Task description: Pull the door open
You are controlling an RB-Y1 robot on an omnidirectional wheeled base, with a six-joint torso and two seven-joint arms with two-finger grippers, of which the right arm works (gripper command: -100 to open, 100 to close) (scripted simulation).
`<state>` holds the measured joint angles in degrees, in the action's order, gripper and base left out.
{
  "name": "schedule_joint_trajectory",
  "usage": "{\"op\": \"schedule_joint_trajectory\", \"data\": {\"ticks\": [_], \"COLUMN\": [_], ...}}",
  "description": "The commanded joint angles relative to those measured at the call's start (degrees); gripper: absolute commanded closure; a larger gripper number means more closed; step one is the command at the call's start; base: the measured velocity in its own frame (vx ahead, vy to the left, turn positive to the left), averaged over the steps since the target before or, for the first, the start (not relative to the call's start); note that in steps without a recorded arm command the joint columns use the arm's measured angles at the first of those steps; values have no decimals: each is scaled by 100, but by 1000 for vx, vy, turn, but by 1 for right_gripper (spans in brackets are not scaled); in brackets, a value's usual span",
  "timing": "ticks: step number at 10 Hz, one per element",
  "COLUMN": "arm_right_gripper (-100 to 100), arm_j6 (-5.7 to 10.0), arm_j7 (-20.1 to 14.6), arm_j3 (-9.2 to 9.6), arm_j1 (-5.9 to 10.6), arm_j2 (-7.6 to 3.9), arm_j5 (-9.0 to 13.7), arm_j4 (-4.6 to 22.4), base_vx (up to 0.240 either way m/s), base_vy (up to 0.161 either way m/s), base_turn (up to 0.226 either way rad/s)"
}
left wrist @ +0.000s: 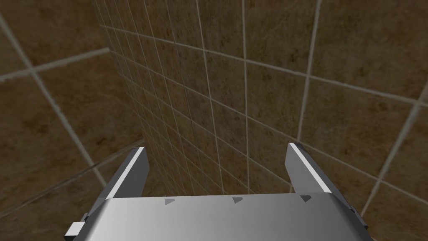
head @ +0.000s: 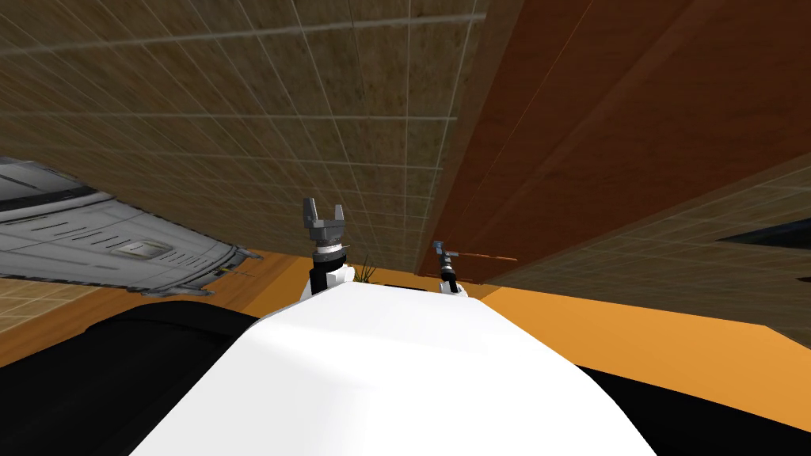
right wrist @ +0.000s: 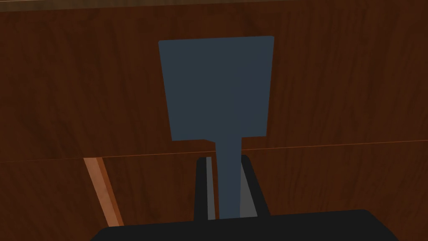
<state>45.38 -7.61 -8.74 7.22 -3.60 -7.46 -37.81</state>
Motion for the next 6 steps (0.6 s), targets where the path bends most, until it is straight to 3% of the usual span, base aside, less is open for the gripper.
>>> {"op": "schedule_joint_trajectory", "data": {"ticks": [1,4,6], "arm_right_gripper": [100,100,100], "arm_j6": [1,5,23], "arm_j7": [5,-19,-45], "arm_j3": [4,8,11], "arm_j1": [-3,-20,-29], "arm_j2": [2,-24,-53], "arm_j5": [-3,-5,-6], "arm_j4": [0,19,28], "base_vx": [-19,-30,-176], "base_vy": [-4,-13,-45], "base_turn": [5,34,80]}}
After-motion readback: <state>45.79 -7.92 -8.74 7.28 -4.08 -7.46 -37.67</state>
